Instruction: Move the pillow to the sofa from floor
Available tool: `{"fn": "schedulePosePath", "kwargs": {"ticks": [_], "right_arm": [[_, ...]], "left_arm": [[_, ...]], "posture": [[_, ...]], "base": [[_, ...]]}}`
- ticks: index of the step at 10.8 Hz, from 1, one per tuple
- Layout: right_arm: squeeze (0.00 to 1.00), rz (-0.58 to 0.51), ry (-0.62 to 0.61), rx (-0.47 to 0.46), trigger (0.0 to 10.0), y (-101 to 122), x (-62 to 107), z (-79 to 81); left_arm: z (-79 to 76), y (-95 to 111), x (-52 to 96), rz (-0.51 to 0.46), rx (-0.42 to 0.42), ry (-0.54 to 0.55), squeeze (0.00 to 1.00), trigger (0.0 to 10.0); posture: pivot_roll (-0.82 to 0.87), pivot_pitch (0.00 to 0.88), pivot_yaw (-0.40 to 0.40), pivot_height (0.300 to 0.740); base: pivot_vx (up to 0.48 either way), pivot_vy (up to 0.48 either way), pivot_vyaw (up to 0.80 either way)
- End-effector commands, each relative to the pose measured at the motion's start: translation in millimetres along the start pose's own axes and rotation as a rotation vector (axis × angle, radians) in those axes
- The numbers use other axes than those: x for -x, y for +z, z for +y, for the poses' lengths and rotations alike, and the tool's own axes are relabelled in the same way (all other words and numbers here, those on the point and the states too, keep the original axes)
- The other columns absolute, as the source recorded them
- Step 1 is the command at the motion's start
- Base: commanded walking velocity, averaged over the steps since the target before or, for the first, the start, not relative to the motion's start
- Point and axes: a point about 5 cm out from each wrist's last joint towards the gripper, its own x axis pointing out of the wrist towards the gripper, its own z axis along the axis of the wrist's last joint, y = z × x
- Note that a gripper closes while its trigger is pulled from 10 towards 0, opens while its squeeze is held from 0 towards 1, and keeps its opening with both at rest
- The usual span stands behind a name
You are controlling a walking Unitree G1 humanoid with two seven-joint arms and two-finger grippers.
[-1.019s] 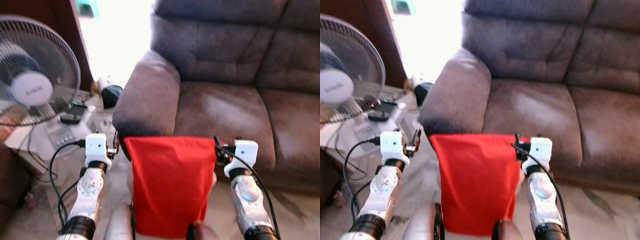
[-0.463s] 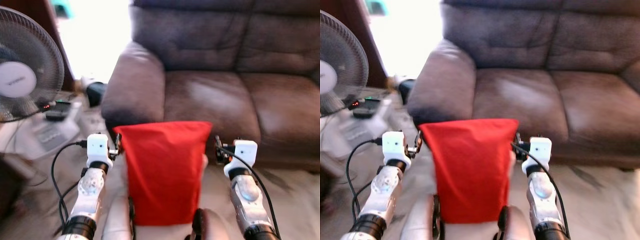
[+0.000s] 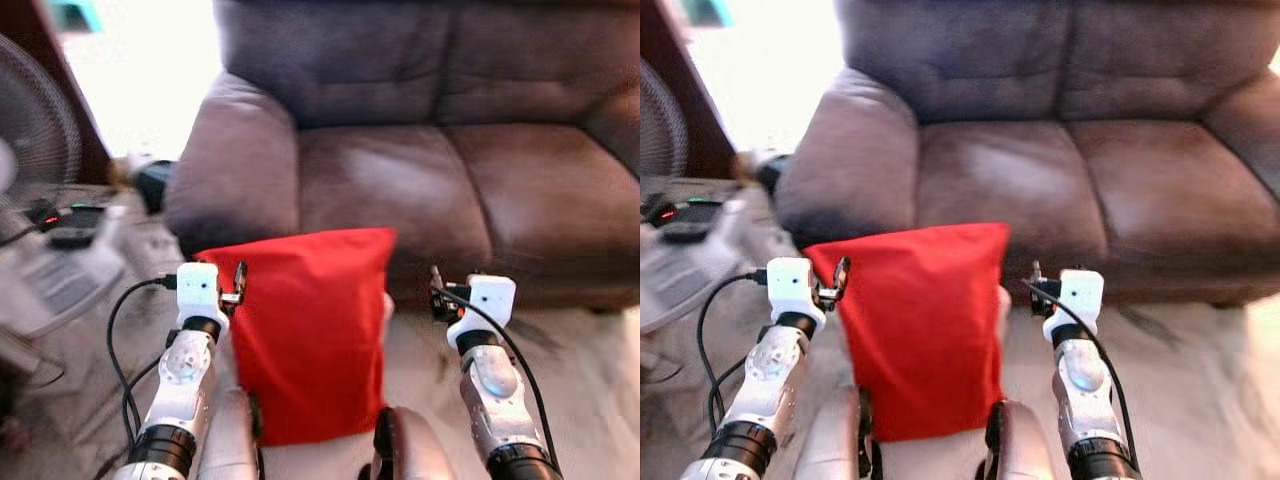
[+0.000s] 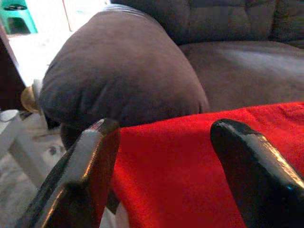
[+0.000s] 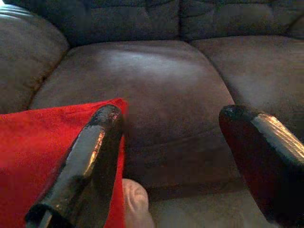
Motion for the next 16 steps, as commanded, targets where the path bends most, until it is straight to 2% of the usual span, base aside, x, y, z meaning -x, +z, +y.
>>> {"fn": "schedulePosePath", "kwargs": {"ticks": [1,3,4,5,16], "right_arm": [[0.00,0.023,0.002,-0.005,10.0,-4.0,1.3,0.4],[0.00,0.006,0.035,0.035,10.0,-1.5,1.1,3.1],[0.00,0.008,0.024,0.011,10.0,-2.1,1.3,3.5],[0.00,0.013,0.011,-0.019,10.0,-2.6,1.0,1.4],[0.00,0.015,-0.010,-0.015,10.0,-2.3,-1.1,0.5]], "left_arm": [[1.4,5.6,-2.8,-0.014,0.003,0.001,0.00,10.0],[3.3,6.4,-4.3,-0.011,0.003,0.018,0.00,10.0],[3.5,6.7,-5.2,-0.008,0.000,0.021,0.00,10.0],[3.7,6.8,-5.2,-0.008,-0.003,0.024,0.00,10.0],[3.8,6.8,-3.6,-0.010,-0.002,0.013,0.00,10.0]], "posture": [[0.04,0.114,-0.028,0.613],[0.04,0.115,-0.027,0.613],[0.04,0.115,-0.028,0.613],[0.04,0.115,-0.028,0.613],[0.04,0.111,-0.025,0.613]], "base": [[0.000,0.000,0.00],[0.000,0.000,0.40],[0.000,0.000,0.80],[0.251,0.000,0.00],[0.266,0.000,0.00]]}}
